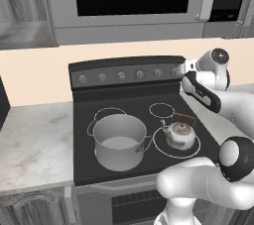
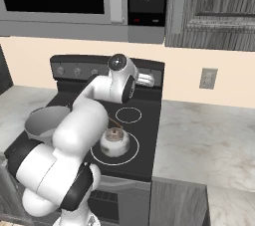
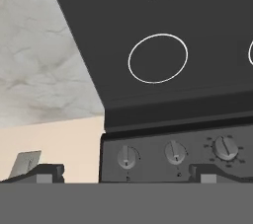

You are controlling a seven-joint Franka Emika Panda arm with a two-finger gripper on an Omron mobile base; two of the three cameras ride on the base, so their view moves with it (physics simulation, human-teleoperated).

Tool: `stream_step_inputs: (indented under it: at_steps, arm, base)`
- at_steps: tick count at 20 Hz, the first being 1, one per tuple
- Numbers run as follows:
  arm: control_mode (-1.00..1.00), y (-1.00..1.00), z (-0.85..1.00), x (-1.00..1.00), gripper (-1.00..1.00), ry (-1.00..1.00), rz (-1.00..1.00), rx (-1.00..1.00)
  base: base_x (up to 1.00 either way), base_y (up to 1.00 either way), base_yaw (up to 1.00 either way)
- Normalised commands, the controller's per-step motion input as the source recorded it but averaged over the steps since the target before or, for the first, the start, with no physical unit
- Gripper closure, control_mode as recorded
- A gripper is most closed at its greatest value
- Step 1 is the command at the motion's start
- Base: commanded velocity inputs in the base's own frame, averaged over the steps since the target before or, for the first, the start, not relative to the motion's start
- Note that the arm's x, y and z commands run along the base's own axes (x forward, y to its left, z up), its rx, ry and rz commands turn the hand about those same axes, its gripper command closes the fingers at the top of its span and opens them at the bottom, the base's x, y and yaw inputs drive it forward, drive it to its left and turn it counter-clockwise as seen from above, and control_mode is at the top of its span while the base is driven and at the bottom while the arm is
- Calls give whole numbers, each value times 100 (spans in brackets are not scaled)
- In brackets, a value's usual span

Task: Pick the kettle from the cabinet and place it on a stove burner. Then pick the pot from the counter and place it on another stove burner. Finally, turn both burners on.

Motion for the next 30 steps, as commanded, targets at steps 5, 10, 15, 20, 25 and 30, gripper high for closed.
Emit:
stream_step_inputs:
  at_steps: [5,10,15,20,25,30]
  arm:
    - [-100,0,-3,20,-100,0,3,0]
    - [-100,0,-3,24,-100,0,3,0]
    - [-100,0,-6,22,-100,0,2,0]
    - [-100,0,-12,22,-100,0,3,0]
    - [-100,-10,-10,20,-100,0,1,0]
    - [-100,-20,-2,14,-100,0,0,0]
  base:
    - [0,0,0]
    - [0,0,0]
    - [0,0,0]
    - [0,0,0]
    - [0,0,0]
    - [0,0,0]
